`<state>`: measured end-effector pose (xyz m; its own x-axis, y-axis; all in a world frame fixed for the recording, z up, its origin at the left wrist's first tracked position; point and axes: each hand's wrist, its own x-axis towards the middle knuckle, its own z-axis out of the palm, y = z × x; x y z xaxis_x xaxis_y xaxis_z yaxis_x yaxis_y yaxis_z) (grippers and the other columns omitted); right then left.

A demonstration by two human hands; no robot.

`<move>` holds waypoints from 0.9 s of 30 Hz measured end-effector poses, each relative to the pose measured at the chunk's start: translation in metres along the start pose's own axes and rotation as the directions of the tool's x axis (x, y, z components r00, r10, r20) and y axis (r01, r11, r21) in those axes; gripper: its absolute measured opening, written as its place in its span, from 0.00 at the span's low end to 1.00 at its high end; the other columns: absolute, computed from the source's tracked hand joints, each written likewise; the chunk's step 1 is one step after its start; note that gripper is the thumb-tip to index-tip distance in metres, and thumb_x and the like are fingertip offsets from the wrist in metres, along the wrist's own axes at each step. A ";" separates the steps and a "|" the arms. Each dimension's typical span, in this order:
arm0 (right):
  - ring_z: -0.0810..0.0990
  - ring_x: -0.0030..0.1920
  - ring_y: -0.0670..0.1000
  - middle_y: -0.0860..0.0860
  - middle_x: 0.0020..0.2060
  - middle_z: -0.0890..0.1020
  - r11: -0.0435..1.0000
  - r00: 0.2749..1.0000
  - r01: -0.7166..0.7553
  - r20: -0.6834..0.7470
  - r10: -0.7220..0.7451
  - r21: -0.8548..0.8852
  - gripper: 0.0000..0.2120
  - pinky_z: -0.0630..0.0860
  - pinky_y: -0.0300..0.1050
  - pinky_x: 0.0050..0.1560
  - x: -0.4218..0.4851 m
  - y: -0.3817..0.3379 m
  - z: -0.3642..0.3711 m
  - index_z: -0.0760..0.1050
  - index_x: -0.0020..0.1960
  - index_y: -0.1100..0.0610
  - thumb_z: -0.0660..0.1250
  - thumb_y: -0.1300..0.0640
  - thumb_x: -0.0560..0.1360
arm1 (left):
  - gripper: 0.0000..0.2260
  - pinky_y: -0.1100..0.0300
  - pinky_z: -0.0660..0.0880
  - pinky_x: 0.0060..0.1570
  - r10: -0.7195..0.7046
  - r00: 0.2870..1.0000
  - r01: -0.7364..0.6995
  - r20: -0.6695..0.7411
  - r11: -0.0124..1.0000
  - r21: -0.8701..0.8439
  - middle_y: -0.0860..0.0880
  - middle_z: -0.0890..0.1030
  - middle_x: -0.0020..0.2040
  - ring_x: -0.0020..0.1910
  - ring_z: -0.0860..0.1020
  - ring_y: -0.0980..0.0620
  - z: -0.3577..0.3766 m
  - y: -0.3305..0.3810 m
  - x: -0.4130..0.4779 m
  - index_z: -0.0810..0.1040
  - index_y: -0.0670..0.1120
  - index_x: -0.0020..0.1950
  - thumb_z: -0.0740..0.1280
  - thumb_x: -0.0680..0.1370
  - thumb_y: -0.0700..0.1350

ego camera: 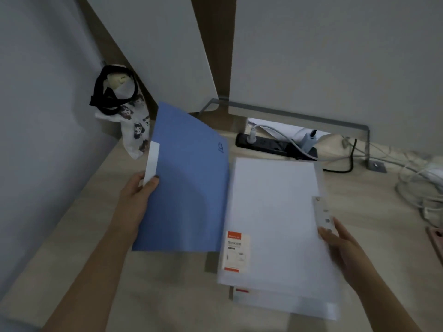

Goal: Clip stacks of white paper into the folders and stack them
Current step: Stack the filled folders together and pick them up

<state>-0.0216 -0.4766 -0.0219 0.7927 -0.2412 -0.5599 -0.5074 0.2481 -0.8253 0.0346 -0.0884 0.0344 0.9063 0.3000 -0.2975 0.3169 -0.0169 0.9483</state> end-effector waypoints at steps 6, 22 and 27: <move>0.80 0.48 0.58 0.59 0.58 0.79 0.997 0.998 -0.061 0.022 0.062 -0.049 0.26 0.76 0.49 0.44 -0.003 0.015 -0.046 0.67 0.69 0.53 0.64 0.65 0.73 | 0.12 0.50 0.75 0.55 0.017 0.999 -0.015 0.031 0.997 -0.070 0.45 0.82 0.56 0.54 0.80 0.46 0.010 0.009 -0.021 0.77 0.45 0.58 0.64 0.77 0.47; 0.70 0.66 0.58 0.57 0.65 0.73 0.971 0.988 -0.135 -0.097 0.118 -0.196 0.19 0.65 0.52 0.66 0.006 0.031 -0.059 0.69 0.68 0.60 0.58 0.54 0.79 | 0.04 0.54 0.72 0.44 -0.168 0.980 0.126 0.106 0.938 0.321 0.49 0.75 0.40 0.43 0.76 0.46 0.164 -0.099 -0.090 0.75 0.41 0.47 0.62 0.77 0.41; 0.72 0.60 0.59 0.58 0.56 0.76 0.940 0.974 -0.227 -0.068 0.217 -0.255 0.15 0.68 0.56 0.61 0.015 0.034 -0.057 0.71 0.62 0.64 0.60 0.58 0.78 | 0.28 0.46 0.69 0.64 -0.215 0.974 0.172 0.068 0.905 0.390 0.43 0.71 0.64 0.61 0.71 0.43 0.181 -0.124 -0.091 0.65 0.42 0.69 0.68 0.72 0.47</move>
<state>-0.0461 -0.5252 -0.0631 0.6389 -0.2445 -0.7294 -0.7433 0.0485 -0.6672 -0.0364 -0.2865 -0.0758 0.8339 0.2313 -0.5010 0.5518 -0.3355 0.7635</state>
